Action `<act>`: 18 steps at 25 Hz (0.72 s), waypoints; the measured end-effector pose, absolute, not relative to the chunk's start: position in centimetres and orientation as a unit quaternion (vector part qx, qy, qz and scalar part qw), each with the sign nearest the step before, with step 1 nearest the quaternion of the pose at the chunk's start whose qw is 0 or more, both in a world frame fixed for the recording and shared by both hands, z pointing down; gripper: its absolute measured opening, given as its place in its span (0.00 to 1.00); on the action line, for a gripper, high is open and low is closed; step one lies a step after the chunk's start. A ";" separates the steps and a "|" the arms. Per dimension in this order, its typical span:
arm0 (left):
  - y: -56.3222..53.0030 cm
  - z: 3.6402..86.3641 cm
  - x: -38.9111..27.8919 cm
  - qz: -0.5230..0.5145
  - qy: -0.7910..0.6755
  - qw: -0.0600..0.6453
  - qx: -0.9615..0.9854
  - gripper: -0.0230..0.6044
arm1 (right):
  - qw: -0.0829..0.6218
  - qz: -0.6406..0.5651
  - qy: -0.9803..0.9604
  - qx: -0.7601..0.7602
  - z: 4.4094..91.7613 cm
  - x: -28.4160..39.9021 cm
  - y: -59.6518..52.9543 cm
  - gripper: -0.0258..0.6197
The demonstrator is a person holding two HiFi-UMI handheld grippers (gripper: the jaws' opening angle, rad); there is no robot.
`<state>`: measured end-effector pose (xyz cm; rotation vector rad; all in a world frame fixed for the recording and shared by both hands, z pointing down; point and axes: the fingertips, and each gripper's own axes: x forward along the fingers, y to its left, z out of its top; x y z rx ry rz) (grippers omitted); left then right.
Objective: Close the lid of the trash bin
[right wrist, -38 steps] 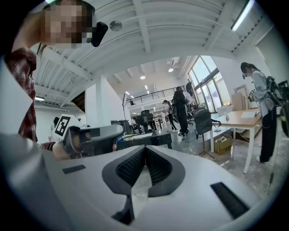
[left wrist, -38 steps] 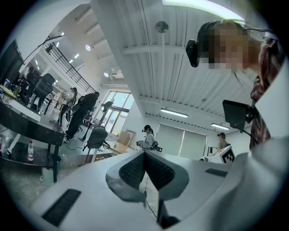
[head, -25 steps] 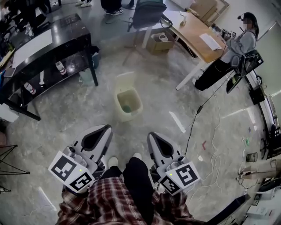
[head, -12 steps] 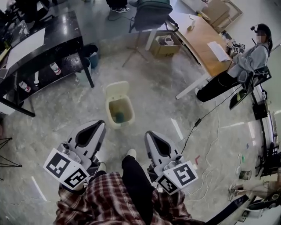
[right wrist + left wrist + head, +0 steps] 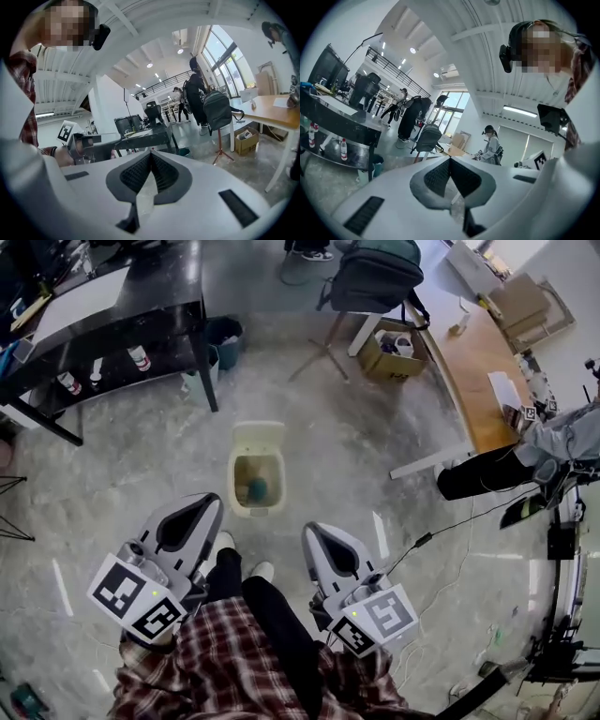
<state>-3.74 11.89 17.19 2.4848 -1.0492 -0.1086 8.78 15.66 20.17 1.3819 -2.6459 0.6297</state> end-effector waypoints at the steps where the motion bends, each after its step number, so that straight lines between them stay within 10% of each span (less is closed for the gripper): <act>1: 11.2 17.7 -3.9 -0.036 -0.383 0.223 0.896 0.05 | 0.048 0.211 -0.868 0.447 20.7 8.6 14.7 0.06; 18: -4.5 21.6 -6.0 -0.010 -0.369 0.246 0.896 0.05 | 0.092 0.214 -0.865 0.445 24.9 5.3 -1.8 0.06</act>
